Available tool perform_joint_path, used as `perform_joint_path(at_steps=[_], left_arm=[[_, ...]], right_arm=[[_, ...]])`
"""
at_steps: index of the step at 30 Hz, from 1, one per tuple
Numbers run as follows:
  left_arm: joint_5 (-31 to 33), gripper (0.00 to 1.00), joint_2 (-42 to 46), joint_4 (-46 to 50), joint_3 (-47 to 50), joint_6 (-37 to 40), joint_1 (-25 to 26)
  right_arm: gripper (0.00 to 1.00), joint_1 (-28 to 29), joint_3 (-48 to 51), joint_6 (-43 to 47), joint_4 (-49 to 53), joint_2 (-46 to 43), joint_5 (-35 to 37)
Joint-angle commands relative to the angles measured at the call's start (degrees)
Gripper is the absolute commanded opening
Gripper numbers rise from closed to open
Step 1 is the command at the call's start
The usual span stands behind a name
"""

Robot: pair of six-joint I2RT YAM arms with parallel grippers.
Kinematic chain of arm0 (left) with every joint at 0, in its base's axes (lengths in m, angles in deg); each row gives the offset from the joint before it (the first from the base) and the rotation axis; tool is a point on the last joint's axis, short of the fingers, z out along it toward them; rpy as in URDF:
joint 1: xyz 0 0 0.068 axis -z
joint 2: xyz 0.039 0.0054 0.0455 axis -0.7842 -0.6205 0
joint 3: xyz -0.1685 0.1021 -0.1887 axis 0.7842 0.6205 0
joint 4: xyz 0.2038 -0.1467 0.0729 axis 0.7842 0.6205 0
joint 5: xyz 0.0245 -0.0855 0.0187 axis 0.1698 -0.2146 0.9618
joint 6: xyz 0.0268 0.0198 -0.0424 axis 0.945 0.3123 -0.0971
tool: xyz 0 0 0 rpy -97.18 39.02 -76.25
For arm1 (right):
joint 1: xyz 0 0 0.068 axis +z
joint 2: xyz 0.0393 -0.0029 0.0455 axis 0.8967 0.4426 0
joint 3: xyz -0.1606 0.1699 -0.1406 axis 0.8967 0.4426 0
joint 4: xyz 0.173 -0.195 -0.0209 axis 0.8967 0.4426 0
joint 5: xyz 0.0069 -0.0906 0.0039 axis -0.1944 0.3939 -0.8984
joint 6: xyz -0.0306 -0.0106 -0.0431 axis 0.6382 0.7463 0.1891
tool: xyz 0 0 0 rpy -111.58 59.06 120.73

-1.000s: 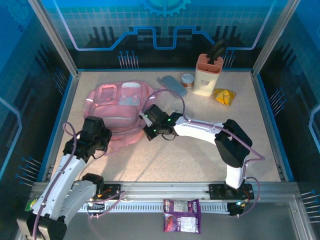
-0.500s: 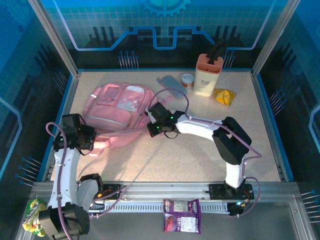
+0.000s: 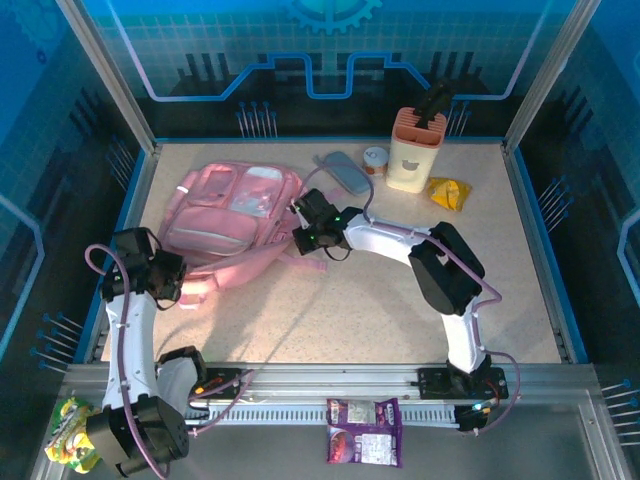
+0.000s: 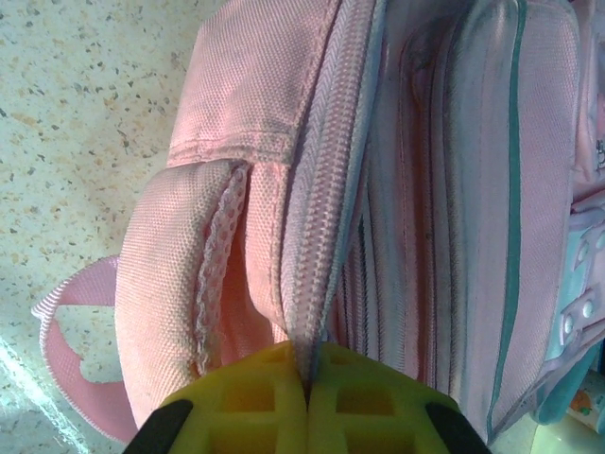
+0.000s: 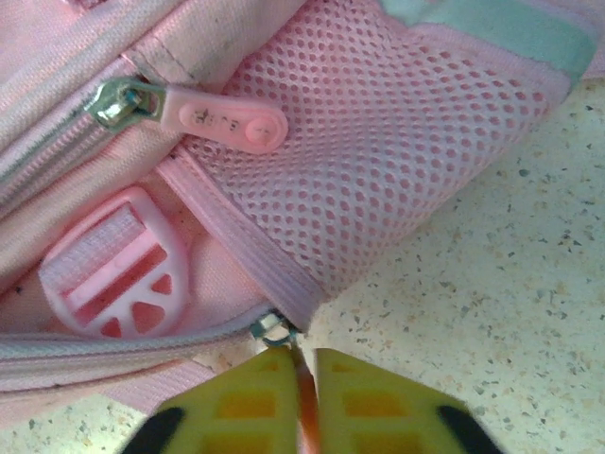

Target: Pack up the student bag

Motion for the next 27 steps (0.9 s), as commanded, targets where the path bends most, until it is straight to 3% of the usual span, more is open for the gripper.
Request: perform_joint_path(at_steps=[1, 5, 10, 16, 20, 27], left_arm=[[3.4, 0.16, 1.3, -3.9, -0.5, 2.0, -2.1], [1.4, 0.34, 3.7, -2.8, -0.9, 2.9, -1.8], [-0.6, 0.41, 6.2, -2.9, -0.4, 3.1, 2.4], [1.4, 0.47, 5.7, -5.9, 1.0, -0.1, 16.8], [5.2, 0.47, 3.3, -8.8, 2.6, -3.4, 26.9], [11.3, 0.47, -4.0, -16.0, 3.8, -7.9, 41.3]], right_arm=[[0.30, -2.1, 2.7, 0.4, 4.6, -5.0, 1.5], [0.48, -1.4, 3.8, -2.3, 5.3, -8.6, -3.0], [0.56, -5.1, -2.3, -7.2, 7.2, -4.2, -12.6], [0.66, -4.4, -15.1, -9.3, 11.9, 4.3, -15.3], [0.68, -4.8, -20.4, -16.7, 10.1, 9.2, -16.9], [0.60, -4.5, -31.4, -21.6, 13.1, 17.4, -15.7]])
